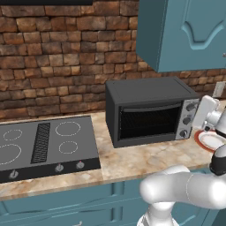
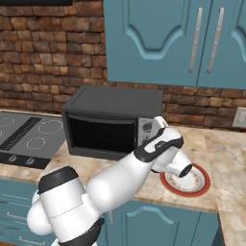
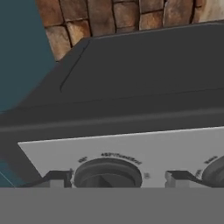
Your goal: Pull the toaster oven rack outwards. Pick up the baguette from the plate and place it on the toaster oven rack. Close the toaster oven door fully and set the temperature to the lowest setting.
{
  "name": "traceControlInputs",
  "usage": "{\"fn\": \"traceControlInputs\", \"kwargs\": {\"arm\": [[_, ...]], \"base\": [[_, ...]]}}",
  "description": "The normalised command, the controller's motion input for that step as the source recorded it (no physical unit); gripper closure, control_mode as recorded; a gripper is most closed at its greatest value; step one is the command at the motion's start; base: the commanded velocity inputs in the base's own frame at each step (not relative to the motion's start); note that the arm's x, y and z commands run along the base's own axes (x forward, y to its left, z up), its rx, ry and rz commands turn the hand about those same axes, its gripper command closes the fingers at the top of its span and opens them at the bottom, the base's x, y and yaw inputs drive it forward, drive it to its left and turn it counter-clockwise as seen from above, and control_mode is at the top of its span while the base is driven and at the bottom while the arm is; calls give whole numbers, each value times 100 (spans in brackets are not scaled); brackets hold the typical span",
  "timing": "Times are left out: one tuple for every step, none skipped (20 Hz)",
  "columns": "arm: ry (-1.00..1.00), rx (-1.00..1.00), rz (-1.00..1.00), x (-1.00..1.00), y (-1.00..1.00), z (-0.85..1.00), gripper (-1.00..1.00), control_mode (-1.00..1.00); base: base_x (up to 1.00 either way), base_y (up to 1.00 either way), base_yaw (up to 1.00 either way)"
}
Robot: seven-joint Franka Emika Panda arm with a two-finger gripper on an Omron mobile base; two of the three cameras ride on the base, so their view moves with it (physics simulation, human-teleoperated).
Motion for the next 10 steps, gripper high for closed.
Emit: {"fn": "traceControlInputs", "kwargs": {"arm": [[0, -21, 0, 0, 14, 51, 100, -100], [0, -21, 0, 0, 18, 53, 100, -100], [0, -22, 0, 0, 12, 54, 100, -100], [0, -23, 0, 0, 7, 54, 100, -100], [0, -24, 0, 0, 23, 54, 100, -100], [0, -19, 0, 0, 16, 49, 100, -100], [0, -15, 0, 0, 18, 39, 100, -100], [1, -15, 0, 0, 21, 31, 100, -100], [0, -17, 0, 0, 20, 31, 100, -100], [0, -17, 0, 0, 17, 30, 100, -100]], "base": [[0, 0, 0], [0, 0, 0], [0, 0, 0], [0, 0, 0], [0, 0, 0], [0, 0, 0], [0, 0, 0], [0, 0, 0], [0, 0, 0], [0, 0, 0]]}}
